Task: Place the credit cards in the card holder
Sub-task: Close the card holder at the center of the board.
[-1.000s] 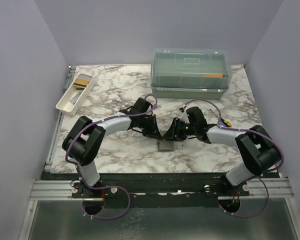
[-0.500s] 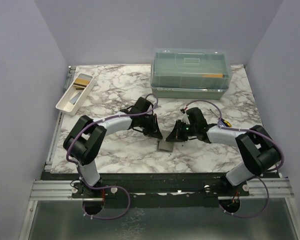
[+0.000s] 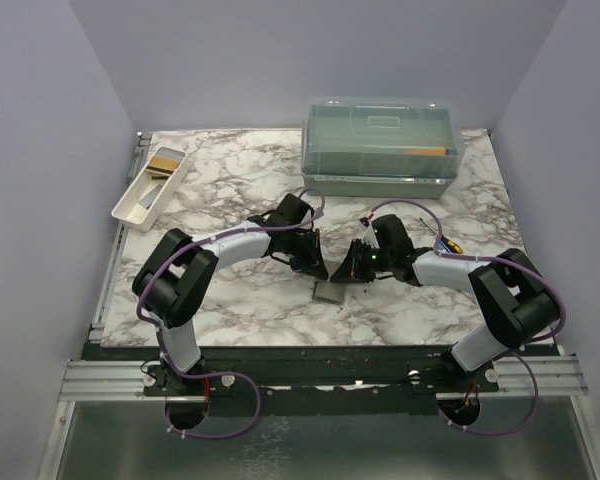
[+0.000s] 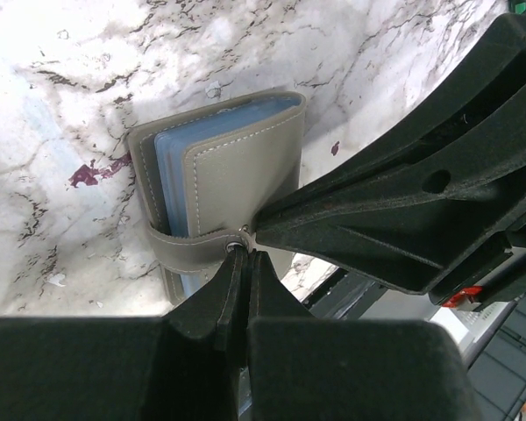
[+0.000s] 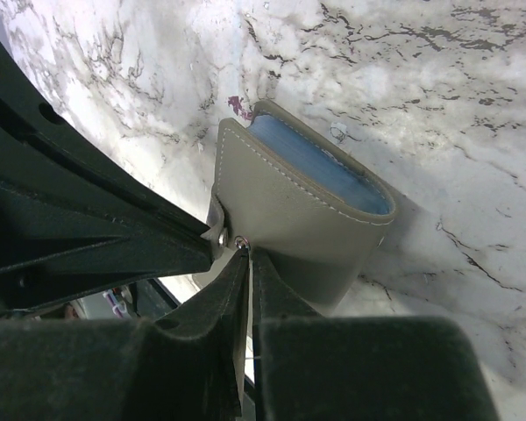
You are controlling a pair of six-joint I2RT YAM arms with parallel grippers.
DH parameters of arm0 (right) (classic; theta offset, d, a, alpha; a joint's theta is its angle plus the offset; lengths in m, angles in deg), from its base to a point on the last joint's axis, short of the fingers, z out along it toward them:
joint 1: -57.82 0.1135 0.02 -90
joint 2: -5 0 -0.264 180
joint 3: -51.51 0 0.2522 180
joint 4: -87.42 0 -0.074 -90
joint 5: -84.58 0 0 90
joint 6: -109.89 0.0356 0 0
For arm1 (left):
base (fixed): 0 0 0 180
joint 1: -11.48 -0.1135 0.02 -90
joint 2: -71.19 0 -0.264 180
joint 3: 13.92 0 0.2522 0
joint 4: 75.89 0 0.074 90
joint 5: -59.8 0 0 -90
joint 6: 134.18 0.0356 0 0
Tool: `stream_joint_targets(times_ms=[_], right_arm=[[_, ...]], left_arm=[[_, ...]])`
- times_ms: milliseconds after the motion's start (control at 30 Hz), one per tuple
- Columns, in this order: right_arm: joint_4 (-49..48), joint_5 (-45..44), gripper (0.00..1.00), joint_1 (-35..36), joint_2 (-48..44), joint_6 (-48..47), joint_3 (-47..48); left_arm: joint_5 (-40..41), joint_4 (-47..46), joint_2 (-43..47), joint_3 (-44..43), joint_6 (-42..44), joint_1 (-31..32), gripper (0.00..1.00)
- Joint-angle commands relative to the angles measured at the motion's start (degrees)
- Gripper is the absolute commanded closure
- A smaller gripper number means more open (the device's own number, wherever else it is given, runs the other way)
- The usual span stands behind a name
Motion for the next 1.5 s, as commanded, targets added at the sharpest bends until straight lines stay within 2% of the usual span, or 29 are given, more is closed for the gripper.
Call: stream_joint_targets(times_ms=[0,333,800,1133,1467], right_arm=[[4.04,-4.49,0.91,0.52,2.66,-1.98,-1.27],[7.72,-7.61,0.91,0.54,2.79,-3.94,1.23],[7.70,-6.91,0.91,0.54,4.51,-4.18,1.50],[7.72,-6.77,0.91,0.54,4.56,-3.71,1.28],[18.81,-12.60,0.89,0.51,-3.50,-2.61,5.33]], left_arm=[[-0.64,2.24,-1.04,-2.13,2.97,1.02,1.00],[-3.17,2.38,-2.60,-3.41,5.92,1.31,1.00],[-5.73,2.03,-4.33,-4.59,6.44,2.59,1.00],[-2.70,1.94,-7.06,-5.02,5.71,3.38,1.00],[2.19,3.50,-11.41,-3.37,5.98,3.47,1.00]])
